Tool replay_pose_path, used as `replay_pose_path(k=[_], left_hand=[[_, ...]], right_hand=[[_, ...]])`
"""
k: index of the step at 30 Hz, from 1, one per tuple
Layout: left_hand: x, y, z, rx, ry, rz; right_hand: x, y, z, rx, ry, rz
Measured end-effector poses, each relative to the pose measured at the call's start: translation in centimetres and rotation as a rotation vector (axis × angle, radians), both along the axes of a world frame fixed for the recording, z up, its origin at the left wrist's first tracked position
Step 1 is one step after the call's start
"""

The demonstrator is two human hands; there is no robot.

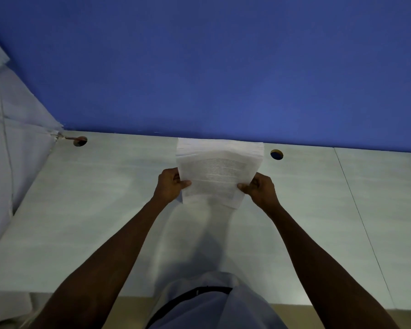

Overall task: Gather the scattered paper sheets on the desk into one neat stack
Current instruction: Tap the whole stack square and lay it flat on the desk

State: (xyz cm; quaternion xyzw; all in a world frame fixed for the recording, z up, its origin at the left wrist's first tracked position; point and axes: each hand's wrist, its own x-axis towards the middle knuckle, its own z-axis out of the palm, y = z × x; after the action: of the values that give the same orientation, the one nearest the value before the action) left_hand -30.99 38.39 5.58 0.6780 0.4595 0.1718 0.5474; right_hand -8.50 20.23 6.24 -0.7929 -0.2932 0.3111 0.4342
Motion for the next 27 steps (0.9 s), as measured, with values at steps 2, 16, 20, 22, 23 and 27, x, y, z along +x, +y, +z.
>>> replay_pose_path(k=[2,16,20,22,23,27], left_hand=[[0.8,0.8,0.2,0.056,0.029,-0.006],[3.7,1.4,-6.2,-0.409,0.326,-0.098],[5.0,-2.3,-7.8,-0.124,0.485,0.011],[6.3,-4.0,-7.7,-0.05,0.489,0.058],[6.9,-4.6,-7.8,-0.027,0.509,0.085],[8.9,-5.9,-7.9,-0.055,0.602,0.25]], right_hand=[[0.4,0.9,0.0,-0.038,-0.088,-0.034],[2.4,2.3,-5.5,-0.413,0.237,-0.094],[0.0,1.5,-7.1,-0.425,0.066,-0.152],[-1.0,1.4,-7.1,-0.38,-0.023,-0.179],[-1.6,1.5,-7.0,-0.367,-0.064,-0.192],[-3.4,2.9,-7.2,-0.375,-0.049,-0.343]])
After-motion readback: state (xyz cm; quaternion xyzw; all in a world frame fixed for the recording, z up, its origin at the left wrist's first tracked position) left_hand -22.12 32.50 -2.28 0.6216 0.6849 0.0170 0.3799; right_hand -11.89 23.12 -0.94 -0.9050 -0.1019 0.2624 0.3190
